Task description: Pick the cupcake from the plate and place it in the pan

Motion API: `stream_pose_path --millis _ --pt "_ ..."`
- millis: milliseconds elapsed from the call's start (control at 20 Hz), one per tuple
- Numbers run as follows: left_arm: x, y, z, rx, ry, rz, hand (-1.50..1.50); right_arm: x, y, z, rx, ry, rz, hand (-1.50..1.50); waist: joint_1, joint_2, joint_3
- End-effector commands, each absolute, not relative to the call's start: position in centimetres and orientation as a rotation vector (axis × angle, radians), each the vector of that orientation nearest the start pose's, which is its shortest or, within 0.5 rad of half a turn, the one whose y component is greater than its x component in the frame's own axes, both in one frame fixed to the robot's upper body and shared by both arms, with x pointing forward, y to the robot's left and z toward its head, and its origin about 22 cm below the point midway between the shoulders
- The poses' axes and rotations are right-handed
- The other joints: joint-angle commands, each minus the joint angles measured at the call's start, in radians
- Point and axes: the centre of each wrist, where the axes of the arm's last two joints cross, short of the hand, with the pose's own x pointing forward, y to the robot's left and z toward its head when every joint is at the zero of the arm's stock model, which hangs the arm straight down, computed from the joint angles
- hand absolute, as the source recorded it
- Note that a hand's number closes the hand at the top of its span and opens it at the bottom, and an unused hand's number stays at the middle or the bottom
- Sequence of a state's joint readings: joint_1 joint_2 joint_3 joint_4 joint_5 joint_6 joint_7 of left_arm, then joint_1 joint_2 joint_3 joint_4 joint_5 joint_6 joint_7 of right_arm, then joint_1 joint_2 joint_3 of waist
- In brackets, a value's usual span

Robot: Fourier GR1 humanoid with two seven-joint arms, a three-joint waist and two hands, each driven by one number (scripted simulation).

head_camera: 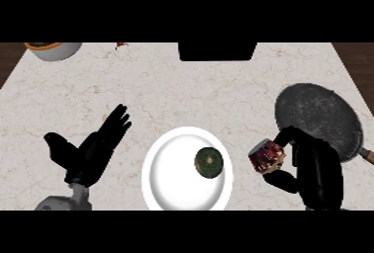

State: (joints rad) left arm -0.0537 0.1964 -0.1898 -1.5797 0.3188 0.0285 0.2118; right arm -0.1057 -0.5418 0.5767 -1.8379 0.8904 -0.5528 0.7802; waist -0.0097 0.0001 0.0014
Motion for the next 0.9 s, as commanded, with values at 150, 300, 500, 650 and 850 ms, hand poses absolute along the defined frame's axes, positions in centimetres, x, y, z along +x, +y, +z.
stream_pose_path --millis 150,300,500,650,850 --pt "25.1 22.6 1.8 -0.237 -1.357 -0.091 0.0 26.4 -26.2 2.1 -1.29 -1.504 0.419 1.5 0.022 0.005 0.0" --pt "25.0 21.0 1.7 -0.231 -1.352 -0.079 0.0 27.9 -28.4 2.8 -1.354 -1.513 0.318 1.5 0.018 0.003 0.0" --pt "26.0 21.3 1.4 -0.245 -1.353 -0.08 0.0 30.7 -31.6 1.7 -1.388 -1.533 0.219 1.5 0.025 0.007 0.001" --pt "24.9 21.7 1.5 -0.25 -1.37 -0.102 0.0 33.2 -34.0 2.4 -1.368 -1.518 0.211 1.5 0.036 0.007 0.001" --pt "25.8 20.8 0.8 -0.234 -1.359 -0.098 0.0 34.7 -35.7 0.7 -1.356 -1.509 0.209 1.5 0.035 0.009 0.001"
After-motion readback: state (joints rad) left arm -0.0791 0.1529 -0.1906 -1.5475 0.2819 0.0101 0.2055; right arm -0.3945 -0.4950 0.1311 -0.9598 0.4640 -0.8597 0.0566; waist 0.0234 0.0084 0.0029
